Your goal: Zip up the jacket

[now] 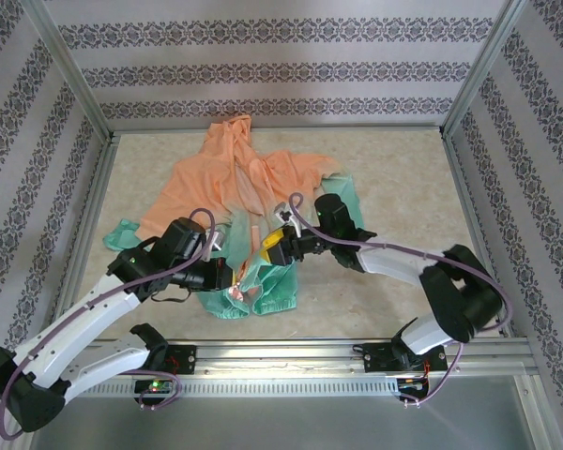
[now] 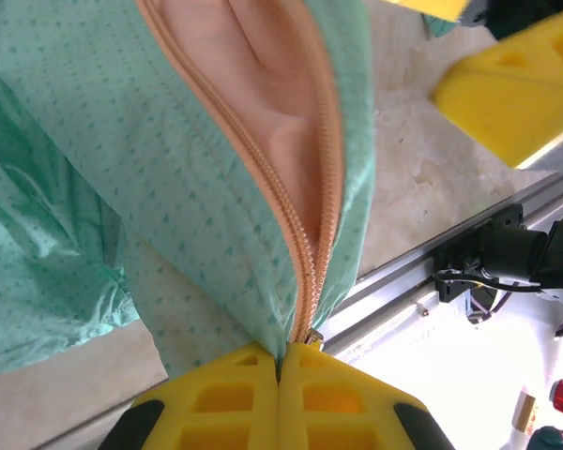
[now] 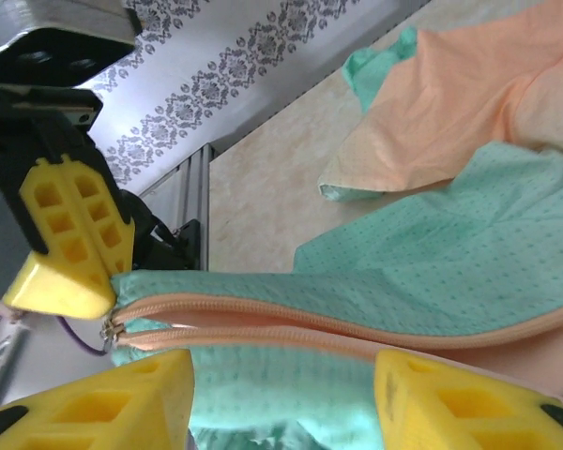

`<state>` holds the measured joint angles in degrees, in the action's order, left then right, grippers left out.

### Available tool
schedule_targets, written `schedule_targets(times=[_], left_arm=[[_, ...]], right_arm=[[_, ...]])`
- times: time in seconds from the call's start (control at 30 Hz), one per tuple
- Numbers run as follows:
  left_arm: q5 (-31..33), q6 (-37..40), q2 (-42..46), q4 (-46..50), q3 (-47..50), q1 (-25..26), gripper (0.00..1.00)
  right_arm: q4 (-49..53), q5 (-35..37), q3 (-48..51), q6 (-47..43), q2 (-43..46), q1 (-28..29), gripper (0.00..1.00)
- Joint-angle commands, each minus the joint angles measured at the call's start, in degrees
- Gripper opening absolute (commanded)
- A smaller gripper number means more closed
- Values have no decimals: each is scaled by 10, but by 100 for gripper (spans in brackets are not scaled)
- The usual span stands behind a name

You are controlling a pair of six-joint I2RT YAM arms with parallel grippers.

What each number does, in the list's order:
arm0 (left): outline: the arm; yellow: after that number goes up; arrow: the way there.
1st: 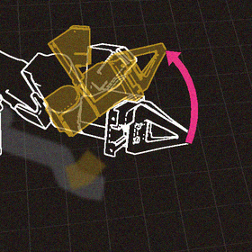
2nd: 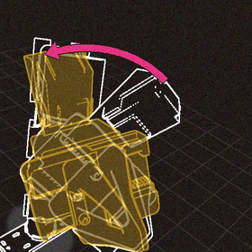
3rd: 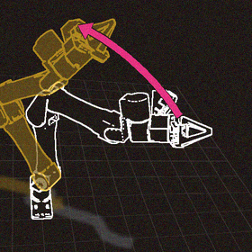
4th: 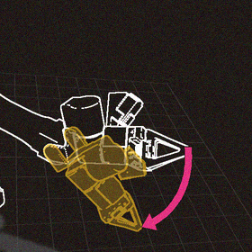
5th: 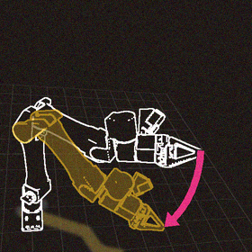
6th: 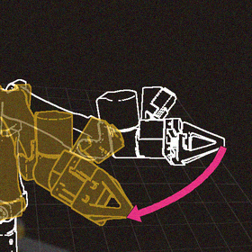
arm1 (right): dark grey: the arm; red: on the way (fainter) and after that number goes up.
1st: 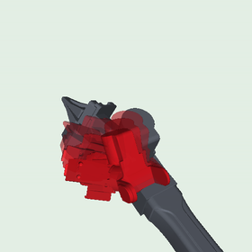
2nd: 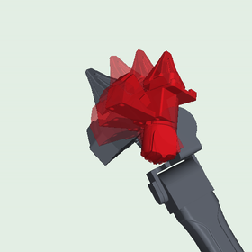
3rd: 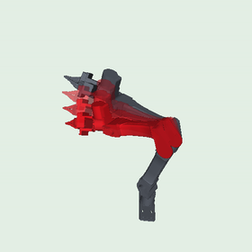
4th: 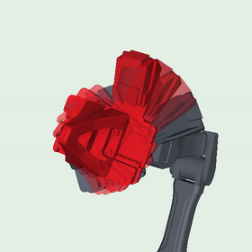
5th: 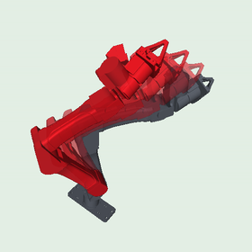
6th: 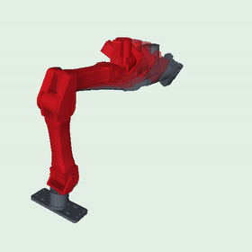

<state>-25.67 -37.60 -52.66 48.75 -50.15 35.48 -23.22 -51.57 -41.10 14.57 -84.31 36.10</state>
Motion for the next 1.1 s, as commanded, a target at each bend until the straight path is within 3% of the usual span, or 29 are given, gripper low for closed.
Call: schedule_targets(times=[0.0,0.3,0.47,0.77,0.97,1.07], left_arm=[[-24,24,-25,94,-44,-12,0],[-88,30,-88,152,-95,-29,0],[-105,20,-98,140,-96,-32,0],[-86,-24,-99,130,-90,-33,0],[-43,-47,-115,141,-103,-33,0],[-27,-57,-125,143,-111,-33,0]], right_arm=[[33,59,23,-57,58,0,54],[94,200,48,-121,136,72,51],[72,234,69,-130,146,122,39],[99,374,58,-201,161,241,14],[89,391,31,-208,120,289,12],[67,380,22,-201,93,297,17]])
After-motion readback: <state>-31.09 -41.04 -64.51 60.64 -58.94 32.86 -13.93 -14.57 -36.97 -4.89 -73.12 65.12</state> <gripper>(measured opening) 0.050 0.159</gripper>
